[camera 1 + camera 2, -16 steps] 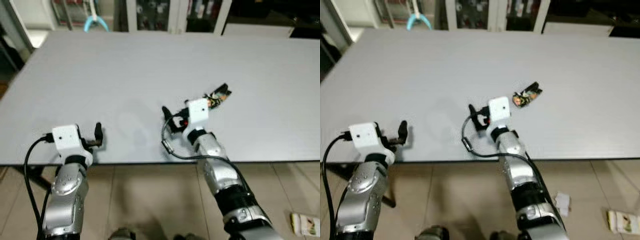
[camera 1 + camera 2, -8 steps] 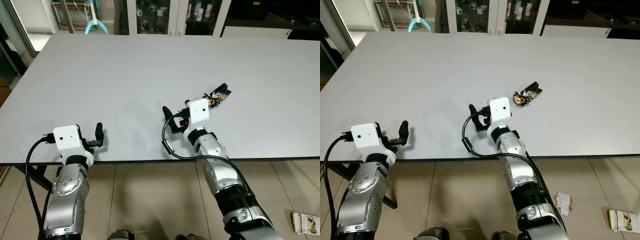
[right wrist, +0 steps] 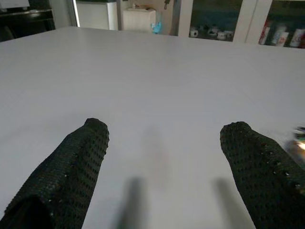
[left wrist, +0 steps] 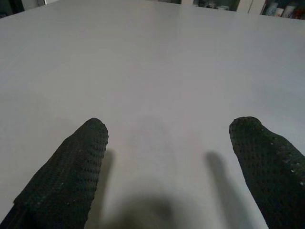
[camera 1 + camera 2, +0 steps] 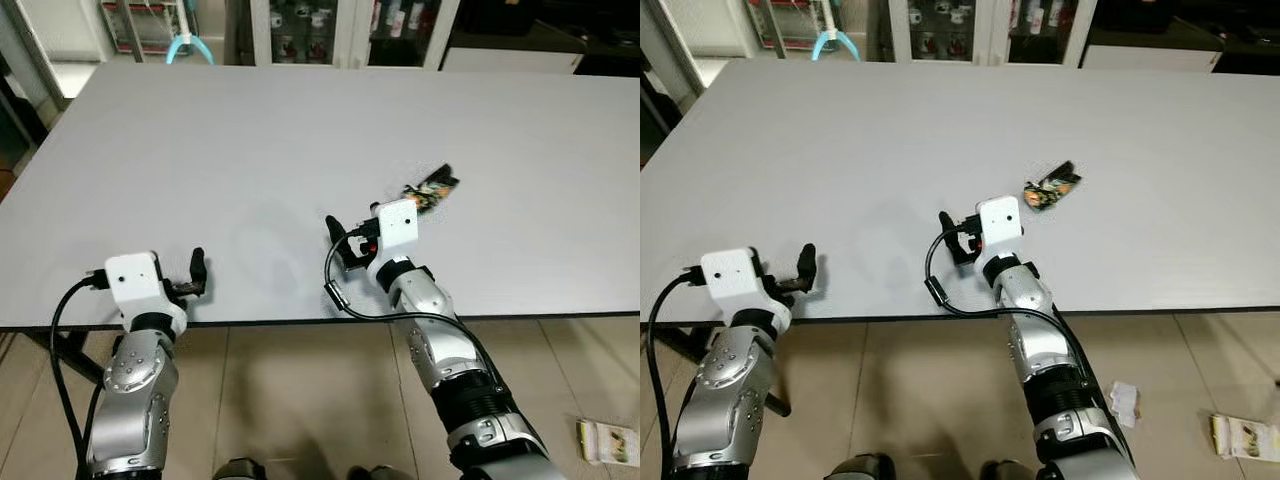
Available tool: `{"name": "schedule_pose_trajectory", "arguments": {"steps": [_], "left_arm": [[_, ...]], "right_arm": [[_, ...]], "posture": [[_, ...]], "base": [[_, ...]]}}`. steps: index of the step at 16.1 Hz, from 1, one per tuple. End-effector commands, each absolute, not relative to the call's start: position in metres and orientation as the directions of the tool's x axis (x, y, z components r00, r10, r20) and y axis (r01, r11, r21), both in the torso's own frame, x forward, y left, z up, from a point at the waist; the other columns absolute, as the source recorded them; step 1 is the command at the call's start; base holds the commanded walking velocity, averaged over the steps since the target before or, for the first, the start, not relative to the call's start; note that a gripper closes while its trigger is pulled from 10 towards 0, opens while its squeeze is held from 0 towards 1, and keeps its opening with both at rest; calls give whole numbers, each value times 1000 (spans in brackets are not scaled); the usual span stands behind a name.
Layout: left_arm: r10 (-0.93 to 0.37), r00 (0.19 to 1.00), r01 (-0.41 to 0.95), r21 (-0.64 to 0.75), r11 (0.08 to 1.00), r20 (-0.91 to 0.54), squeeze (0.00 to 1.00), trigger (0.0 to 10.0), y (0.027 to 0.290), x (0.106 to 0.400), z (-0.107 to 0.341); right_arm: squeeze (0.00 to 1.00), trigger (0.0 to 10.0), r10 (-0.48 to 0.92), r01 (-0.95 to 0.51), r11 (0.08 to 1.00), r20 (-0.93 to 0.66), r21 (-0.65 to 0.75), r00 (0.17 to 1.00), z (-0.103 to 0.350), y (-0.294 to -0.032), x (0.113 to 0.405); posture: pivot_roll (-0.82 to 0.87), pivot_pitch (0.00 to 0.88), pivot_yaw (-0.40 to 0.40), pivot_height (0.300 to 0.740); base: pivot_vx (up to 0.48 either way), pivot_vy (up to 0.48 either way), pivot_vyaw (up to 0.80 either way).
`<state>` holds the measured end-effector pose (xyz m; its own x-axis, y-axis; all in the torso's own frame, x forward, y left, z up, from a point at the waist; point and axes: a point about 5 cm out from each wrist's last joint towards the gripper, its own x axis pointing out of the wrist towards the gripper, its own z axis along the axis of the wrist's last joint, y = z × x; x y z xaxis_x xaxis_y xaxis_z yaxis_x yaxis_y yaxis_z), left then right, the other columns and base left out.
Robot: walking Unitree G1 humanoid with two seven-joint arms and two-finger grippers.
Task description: Picking trash to rubbish bin
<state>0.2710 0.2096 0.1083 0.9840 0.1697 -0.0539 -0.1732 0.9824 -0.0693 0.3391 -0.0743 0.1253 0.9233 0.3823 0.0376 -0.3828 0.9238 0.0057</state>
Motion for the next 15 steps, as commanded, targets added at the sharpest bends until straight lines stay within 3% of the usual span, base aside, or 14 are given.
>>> {"name": "schedule_pose_trajectory", "arguments": {"steps": [1,15], "left_arm": [[172,983,-177,-77,981,-71,0,10000,208,270,106],[176,981,-183,-81,980,-85,0,10000,208,269,102]], "right_arm": [[0,10000,378,-378,926,37,1,925,126,-78,339],[0,10000,383,-383,924,28,-4,923,124,-78,337]], "posture": [[8,105,-22,740],[4,112,-25,740]], "base": [[0,-398,0],[0,-369,0]]}}
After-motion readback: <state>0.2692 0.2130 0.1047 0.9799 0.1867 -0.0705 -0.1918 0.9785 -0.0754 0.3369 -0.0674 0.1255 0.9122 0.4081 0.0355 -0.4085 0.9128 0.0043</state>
